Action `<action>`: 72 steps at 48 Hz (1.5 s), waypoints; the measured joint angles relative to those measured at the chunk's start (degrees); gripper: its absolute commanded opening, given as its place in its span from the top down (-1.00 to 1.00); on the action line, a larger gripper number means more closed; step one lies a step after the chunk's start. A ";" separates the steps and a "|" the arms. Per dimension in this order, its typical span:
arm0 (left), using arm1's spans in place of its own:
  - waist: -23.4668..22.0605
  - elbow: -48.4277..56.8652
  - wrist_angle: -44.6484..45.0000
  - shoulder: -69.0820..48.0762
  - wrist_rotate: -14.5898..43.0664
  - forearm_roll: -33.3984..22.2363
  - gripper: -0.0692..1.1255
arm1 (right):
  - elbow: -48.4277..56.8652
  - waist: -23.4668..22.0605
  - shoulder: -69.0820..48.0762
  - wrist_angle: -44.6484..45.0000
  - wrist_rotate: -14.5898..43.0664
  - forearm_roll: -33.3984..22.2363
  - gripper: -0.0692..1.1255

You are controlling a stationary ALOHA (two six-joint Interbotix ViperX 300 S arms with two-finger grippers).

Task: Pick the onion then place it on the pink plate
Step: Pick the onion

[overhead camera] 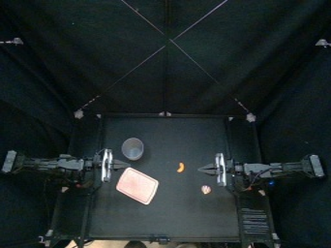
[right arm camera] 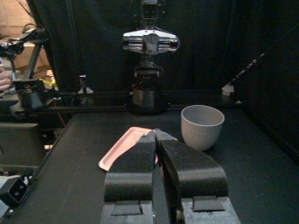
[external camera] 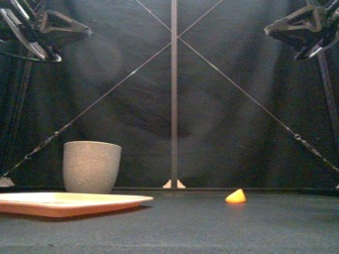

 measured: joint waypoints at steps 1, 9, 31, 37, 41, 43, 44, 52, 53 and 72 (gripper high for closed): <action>0.00 -0.09 0.00 0.00 0.00 0.00 0.80 | -0.09 0.00 0.00 0.09 0.00 0.00 0.70; 0.09 -1.76 8.61 0.18 -0.09 -1.76 0.77 | -0.09 -1.41 2.02 9.14 1.49 3.25 0.66; 1.23 -2.99 12.04 0.18 -0.09 -3.16 0.77 | -2.29 -6.42 3.87 31.82 1.93 18.28 -0.90; 1.76 -2.99 12.13 0.09 -0.09 -3.25 0.77 | -0.62 -6.59 4.39 37.44 2.02 21.71 -0.78; 2.29 -2.99 12.22 0.18 -0.09 -3.34 0.77 | 0.97 -6.77 5.36 42.71 2.11 24.43 -0.78; 2.64 -2.90 12.30 0.18 -0.09 -3.34 0.77 | 1.49 -7.03 5.98 45.35 2.20 25.66 -0.78; 2.72 -2.90 12.30 0.09 0.00 -3.34 0.77 | 1.58 -7.03 6.33 46.41 2.20 26.19 -0.78; 3.69 -2.99 12.39 0.18 0.00 -3.25 0.77 | 1.67 -7.91 10.11 53.70 2.11 28.74 -0.78; 3.78 -2.90 12.39 0.18 0.00 -3.34 0.77 | 1.67 -7.91 10.46 54.05 2.11 28.74 -0.77; 5.19 -2.72 12.39 0.18 -0.09 -3.34 0.77 | -1.14 -3.34 19.51 50.54 2.11 18.37 -0.76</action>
